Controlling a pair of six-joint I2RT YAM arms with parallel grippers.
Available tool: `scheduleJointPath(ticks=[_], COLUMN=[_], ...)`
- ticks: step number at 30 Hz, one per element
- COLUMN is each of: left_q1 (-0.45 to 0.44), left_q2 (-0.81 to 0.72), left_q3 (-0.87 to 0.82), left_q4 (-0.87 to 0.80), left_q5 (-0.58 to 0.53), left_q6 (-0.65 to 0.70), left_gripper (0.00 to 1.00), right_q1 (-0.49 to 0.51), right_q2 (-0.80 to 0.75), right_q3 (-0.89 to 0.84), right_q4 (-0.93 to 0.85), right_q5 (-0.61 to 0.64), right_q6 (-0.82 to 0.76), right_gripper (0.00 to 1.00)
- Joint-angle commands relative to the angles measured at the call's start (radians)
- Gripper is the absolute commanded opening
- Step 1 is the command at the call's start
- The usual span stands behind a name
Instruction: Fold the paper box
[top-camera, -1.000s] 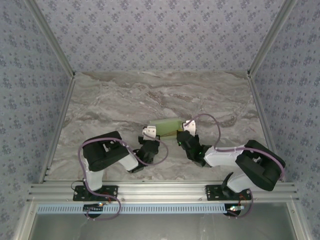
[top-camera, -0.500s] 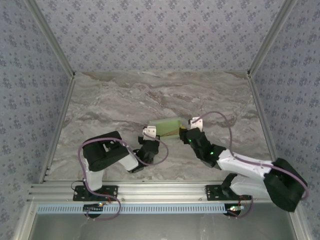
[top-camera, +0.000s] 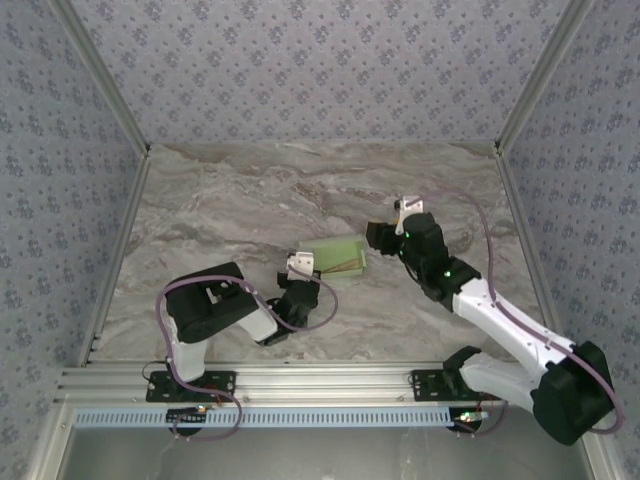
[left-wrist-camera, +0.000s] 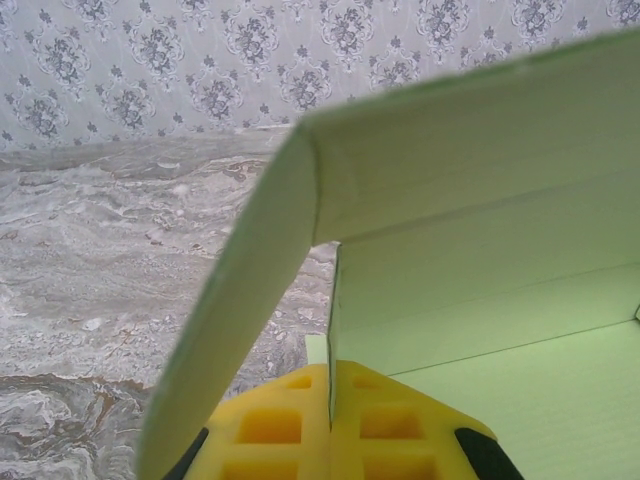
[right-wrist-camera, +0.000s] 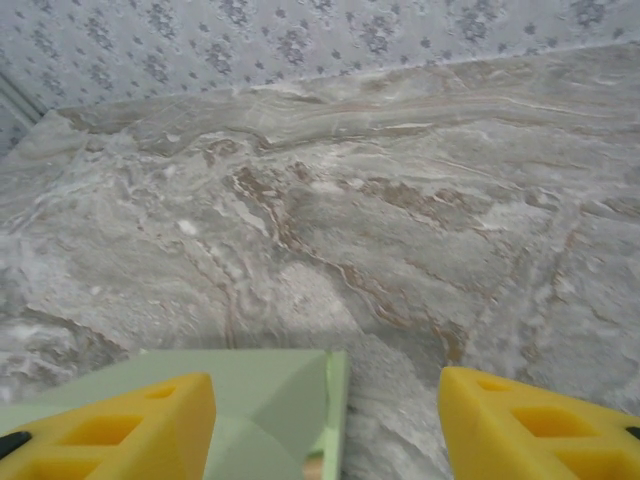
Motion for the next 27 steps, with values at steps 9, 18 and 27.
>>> scheduleJointPath(ticks=[9, 18, 27], left_q1=[-0.006, -0.012, -0.028], left_q2=[0.030, 0.031, 0.034], left_q3=[-0.014, -0.013, -0.008], left_q4=[-0.149, -0.149, -0.157], left_q5=[0.015, 0.012, 0.005], left_q6=[0.017, 0.023, 0.024], left_gripper=[0.04, 0.04, 0.09], right_q1=[0.009, 0.034, 0.041], right_q2=[0.288, 0.342, 0.347], right_q3=[0.264, 0.228, 0.184], right_q4=[-0.252, -0.276, -0.262], right_q5=[-0.103, -0.122, -0.117], right_q6=[0.023, 0.065, 0.078], right_gripper=[0.60, 0.58, 0.58])
